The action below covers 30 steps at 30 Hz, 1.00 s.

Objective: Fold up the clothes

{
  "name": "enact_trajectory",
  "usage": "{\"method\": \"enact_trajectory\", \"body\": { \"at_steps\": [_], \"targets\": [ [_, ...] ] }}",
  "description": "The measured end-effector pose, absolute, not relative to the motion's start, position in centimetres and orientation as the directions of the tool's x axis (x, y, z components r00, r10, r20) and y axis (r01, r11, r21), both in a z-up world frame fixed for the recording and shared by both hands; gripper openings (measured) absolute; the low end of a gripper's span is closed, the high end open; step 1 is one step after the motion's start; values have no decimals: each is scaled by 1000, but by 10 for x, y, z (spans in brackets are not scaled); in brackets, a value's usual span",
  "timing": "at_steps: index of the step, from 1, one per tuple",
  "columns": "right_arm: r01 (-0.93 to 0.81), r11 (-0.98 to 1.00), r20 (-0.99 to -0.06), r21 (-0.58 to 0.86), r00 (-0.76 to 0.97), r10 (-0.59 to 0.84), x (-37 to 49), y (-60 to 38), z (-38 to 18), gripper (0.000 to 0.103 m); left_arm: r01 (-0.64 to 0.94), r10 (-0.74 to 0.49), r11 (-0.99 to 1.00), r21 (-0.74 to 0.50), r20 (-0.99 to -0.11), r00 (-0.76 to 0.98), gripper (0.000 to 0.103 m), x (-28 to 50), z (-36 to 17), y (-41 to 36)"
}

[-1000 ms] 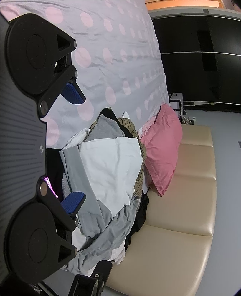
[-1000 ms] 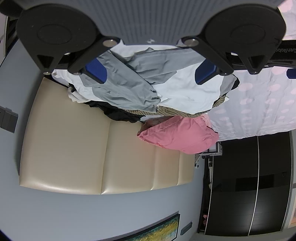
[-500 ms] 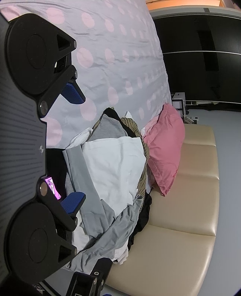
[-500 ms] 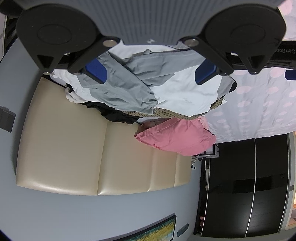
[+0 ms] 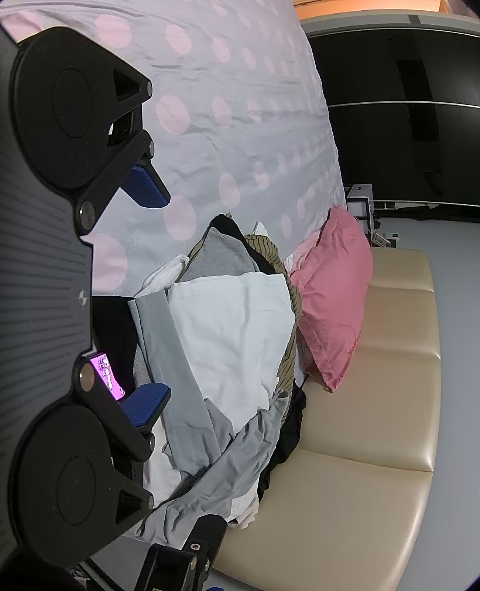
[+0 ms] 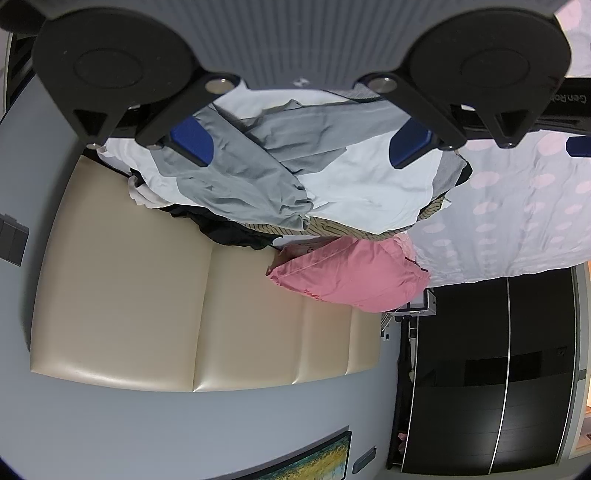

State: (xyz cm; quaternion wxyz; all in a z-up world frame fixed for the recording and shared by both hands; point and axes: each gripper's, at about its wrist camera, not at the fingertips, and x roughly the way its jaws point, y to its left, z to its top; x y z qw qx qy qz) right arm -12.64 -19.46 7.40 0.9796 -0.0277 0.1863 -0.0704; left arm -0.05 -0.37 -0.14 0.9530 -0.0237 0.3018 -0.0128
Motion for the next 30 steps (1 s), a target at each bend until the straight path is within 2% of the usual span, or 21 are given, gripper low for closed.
{"method": "enact_trajectory", "body": {
  "at_steps": [30],
  "targets": [
    [118, 990, -378, -72, 916, -136, -123, -197, 73, 102, 10, -38, 999, -50, -590, 807, 103, 2, -4, -5]
  ]
}}
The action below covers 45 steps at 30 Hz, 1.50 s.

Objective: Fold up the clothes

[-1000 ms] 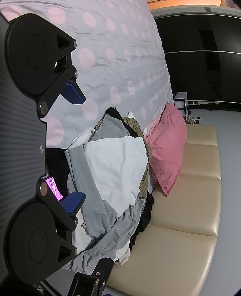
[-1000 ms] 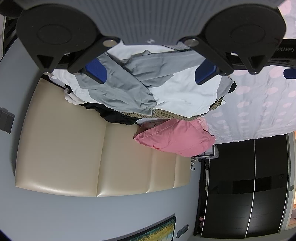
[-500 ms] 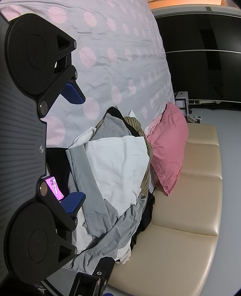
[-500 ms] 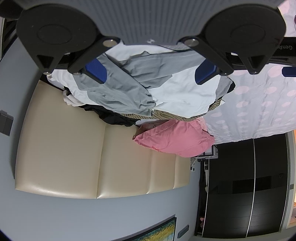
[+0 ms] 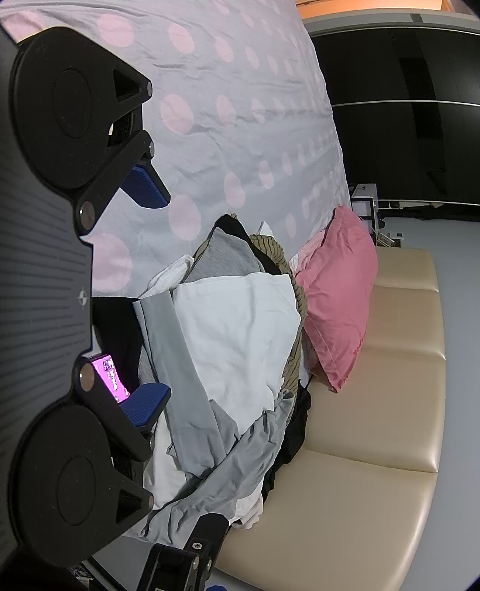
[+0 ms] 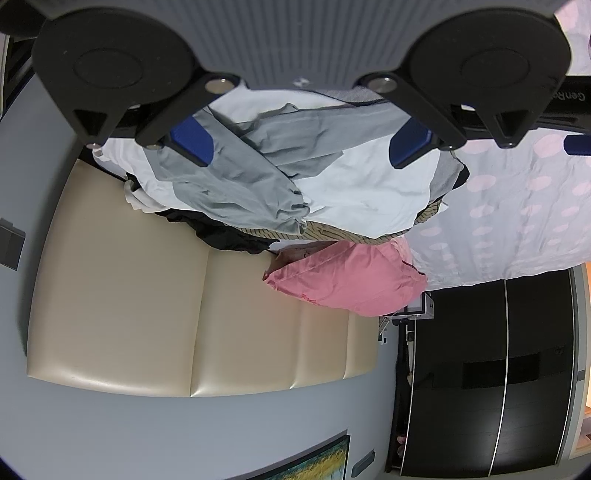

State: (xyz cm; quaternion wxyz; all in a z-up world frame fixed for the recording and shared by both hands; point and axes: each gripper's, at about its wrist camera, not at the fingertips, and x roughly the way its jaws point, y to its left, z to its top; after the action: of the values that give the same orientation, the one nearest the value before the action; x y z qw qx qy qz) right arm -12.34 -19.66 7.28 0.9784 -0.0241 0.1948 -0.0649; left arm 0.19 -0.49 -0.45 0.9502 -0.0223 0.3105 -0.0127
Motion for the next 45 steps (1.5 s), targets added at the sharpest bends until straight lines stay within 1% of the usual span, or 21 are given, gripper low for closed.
{"method": "enact_trajectory", "body": {
  "at_steps": [10, 13, 16, 19, 21, 23, 24, 26, 28, 30, 35, 37, 38, 39, 40, 41, 42, 43, 44, 45],
  "targets": [
    [103, 991, -399, -82, 908, -127, -120, -197, 71, 102, 2, -31, 999, -47, -605, 795, 103, 3, -9, 0],
    [94, 993, -439, -71, 891, -116, -113, -201, 71, 102, -3, -24, 999, -43, -619, 785, 103, 4, -12, 3],
    [72, 997, -527, -37, 846, -81, -96, -210, 70, 102, -15, -15, 999, -40, -646, 763, 102, 8, -17, 8],
    [54, 998, -603, 15, 797, -33, -73, -221, 68, 101, -36, -3, 998, -44, -674, 739, 101, 13, -22, 15],
    [31, 999, -637, 7, 771, -19, -53, -227, 67, 100, -54, 9, 998, -42, -691, 723, 101, 16, -26, 22],
    [24, 999, -655, -34, 755, -40, -29, -235, 65, 98, -73, 26, 997, -37, -704, 710, 101, 19, -31, 30],
    [21, 998, -662, -55, 747, -52, -18, -238, 64, 95, -83, 34, 996, -35, -710, 704, 101, 21, -33, 34],
    [14, 996, -679, -90, 731, -71, 7, -248, 62, 92, -104, 50, 994, -30, -722, 690, 101, 24, -38, 41],
    [17, 995, -697, -103, 712, -84, 34, -260, 57, 91, -122, 63, 992, -27, -733, 677, 101, 27, -42, 47],
    [16, 994, -713, -108, 695, -88, 59, -270, 49, 86, -137, 73, 990, -25, -744, 664, 101, 31, -47, 53],
    [-5, 993, -739, -121, 668, -87, 105, -283, 26, 86, -159, 94, 987, -9, -770, 631, 101, 37, -59, 61],
    [4, 990, -740, -141, 664, -108, 117, -286, 18, 85, -162, 95, 987, -9, -778, 621, 101, 39, -62, 62],
    [6, 988, -739, -156, 662, -121, 122, -288, 15, 77, -162, 95, 987, -9, -781, 618, 101, 40, -64, 62],
    [13, 985, -740, -173, 658, -139, 127, -290, 11, 65, -163, 95, 987, -9, -783, 614, 101, 40, -65, 63],
    [23, 985, -743, -170, 653, -144, 130, -294, 9, 62, -161, 94, 987, -8, -784, 613, 101, 41, -67, 62],
    [38, 988, -742, -152, 656, -139, 130, -299, 10, 51, -157, 93, 988, -6, -785, 613, 101, 40, -67, 62],
    [54, 990, -738, -131, 661, -133, 129, -303, 12, 34, -155, 92, 988, -5, -784, 614, 100, 39, -66, 61],
    [63, 991, -731, -117, 670, -129, 127, -306, 16, 23, -153, 91, 988, -6, -783, 616, 100, 39, -65, 61],
    [72, 992, -723, -106, 680, -126, 125, -309, 21, 17, -152, 90, 988, -6, -782, 617, 100, 38, -64, 60],
    [80, 992, -714, -94, 689, -123, 123, -312, 26, 14, -150, 89, 989, -6, -780, 619, 100, 38, -63, 60]
  ]
}}
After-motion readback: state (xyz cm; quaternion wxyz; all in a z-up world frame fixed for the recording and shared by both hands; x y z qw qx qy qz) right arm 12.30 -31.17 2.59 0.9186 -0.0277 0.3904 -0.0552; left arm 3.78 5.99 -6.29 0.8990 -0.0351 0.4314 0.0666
